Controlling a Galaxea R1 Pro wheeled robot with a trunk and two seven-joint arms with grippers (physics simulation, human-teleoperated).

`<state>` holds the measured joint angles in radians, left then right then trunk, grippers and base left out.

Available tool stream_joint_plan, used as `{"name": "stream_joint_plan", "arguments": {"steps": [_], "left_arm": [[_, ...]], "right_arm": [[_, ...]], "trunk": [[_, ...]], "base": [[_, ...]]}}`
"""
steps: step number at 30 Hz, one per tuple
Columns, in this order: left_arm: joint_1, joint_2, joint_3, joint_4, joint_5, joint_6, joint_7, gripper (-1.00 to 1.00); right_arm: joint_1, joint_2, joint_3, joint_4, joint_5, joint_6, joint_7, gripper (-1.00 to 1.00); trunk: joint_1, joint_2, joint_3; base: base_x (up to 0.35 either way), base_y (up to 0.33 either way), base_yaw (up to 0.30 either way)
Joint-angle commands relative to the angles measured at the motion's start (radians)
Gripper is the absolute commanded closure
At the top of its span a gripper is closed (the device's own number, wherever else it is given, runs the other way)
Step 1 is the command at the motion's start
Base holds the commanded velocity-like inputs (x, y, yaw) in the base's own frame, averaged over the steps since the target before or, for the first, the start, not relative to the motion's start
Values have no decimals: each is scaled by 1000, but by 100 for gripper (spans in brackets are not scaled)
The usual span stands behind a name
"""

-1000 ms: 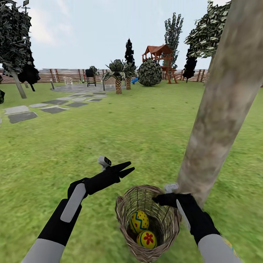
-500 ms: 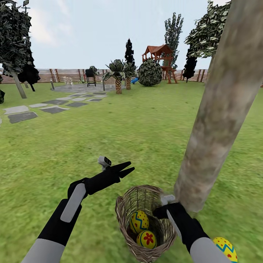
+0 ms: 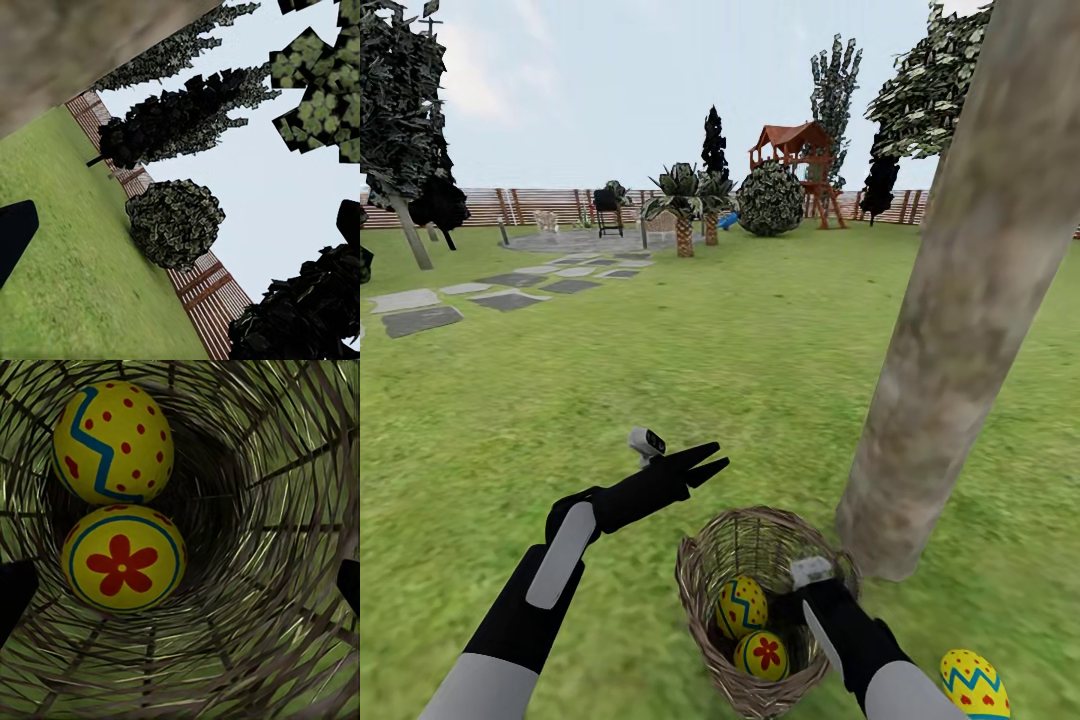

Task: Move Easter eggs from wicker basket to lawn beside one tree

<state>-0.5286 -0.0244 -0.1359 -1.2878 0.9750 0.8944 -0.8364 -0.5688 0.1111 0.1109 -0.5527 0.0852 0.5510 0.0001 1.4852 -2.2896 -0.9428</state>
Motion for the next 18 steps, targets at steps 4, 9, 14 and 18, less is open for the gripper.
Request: {"name": "stream_joint_plan", "arguments": {"steps": [4, 9, 14, 18], "left_arm": [[-1, -1, 0, 1, 1, 5, -1, -100], [-1, -5, -1, 1, 1, 5, -1, -100], [-1, -6, -1, 1, 2, 5, -1, -100], [-1, -7, -1, 1, 2, -2, -1, -100]], "right_arm": [[-1, 4, 4, -1, 8, 5, -6, -100], [-2, 10, 12, -2, 10, 4, -8, -100], [-2, 10, 28, -4, 11, 4, -9, -100], [-2, 10, 30, 0, 9, 4, -8, -100]], "trunk": [[0, 0, -1], [0, 0, -1], [0, 0, -1], [0, 0, -1]], "base": [[0, 0, 129], [0, 0, 102], [15, 0, 8], [155, 33, 0]]}}
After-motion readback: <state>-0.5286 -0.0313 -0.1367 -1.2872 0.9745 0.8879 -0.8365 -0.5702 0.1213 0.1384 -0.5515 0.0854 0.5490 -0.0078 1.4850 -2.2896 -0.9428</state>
